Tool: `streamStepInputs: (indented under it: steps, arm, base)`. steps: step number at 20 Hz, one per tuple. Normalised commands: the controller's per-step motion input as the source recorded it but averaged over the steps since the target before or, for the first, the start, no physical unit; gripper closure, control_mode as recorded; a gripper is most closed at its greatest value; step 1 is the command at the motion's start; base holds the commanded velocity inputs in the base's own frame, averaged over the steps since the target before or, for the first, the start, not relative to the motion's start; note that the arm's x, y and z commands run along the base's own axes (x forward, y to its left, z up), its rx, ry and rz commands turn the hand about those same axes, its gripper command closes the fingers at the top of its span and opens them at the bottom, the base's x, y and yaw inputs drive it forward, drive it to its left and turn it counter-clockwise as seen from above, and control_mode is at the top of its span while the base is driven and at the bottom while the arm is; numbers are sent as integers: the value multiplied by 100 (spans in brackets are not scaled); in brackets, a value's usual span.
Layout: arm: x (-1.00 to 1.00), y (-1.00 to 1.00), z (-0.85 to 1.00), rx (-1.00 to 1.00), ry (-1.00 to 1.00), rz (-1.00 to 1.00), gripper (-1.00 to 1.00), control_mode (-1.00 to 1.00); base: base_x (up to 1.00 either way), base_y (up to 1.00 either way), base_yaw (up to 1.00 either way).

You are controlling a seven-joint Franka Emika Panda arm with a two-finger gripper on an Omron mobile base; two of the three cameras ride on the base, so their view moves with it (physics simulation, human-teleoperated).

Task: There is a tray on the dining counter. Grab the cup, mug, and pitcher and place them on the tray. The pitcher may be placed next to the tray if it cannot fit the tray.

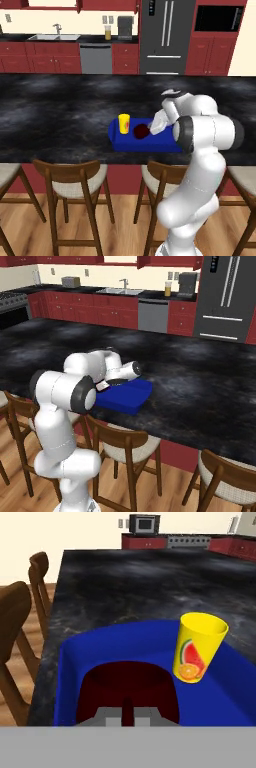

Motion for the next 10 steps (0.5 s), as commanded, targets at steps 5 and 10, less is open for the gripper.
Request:
streamStepInputs:
  steps: [5, 10]
  arm:
    - [44, 4, -28, 0, 1, 11, 100, -100]
    - [40, 10, -28, 0, 1, 9, 100, -100]
  base:
    - [0, 0, 0]
    - [0, 0, 0]
